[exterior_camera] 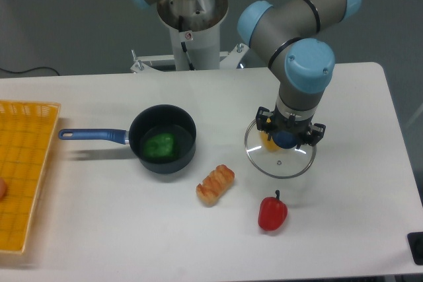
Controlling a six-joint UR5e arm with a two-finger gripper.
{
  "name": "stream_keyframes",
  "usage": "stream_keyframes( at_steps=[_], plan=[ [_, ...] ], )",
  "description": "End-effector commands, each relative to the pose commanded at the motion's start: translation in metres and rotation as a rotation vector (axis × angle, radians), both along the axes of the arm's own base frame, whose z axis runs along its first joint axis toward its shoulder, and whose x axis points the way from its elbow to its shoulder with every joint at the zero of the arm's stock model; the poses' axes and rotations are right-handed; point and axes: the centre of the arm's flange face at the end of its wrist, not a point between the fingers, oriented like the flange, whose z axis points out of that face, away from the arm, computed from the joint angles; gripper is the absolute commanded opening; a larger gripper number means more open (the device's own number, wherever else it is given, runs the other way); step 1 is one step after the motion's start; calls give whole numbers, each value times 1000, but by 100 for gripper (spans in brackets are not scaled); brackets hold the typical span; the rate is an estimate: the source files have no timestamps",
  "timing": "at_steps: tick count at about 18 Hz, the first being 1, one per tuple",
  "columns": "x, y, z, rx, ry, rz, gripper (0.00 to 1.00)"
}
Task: Close the pot lid
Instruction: 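Lift the glass lid by its yellow knob with the gripper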
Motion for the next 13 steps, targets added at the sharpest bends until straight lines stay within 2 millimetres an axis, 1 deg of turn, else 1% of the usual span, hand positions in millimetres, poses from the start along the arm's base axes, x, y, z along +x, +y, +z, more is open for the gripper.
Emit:
stream_keyframes(
  at_steps=[5, 9, 11, 13],
  plan=[
    [0, 0, 0, 1, 1, 0, 47],
    [2, 1, -3, -2, -4, -2, 47],
    [4, 1, -8, -7, -12, -3, 47],
    [4, 1, -6, -3, -9, -2, 47]
  ],
)
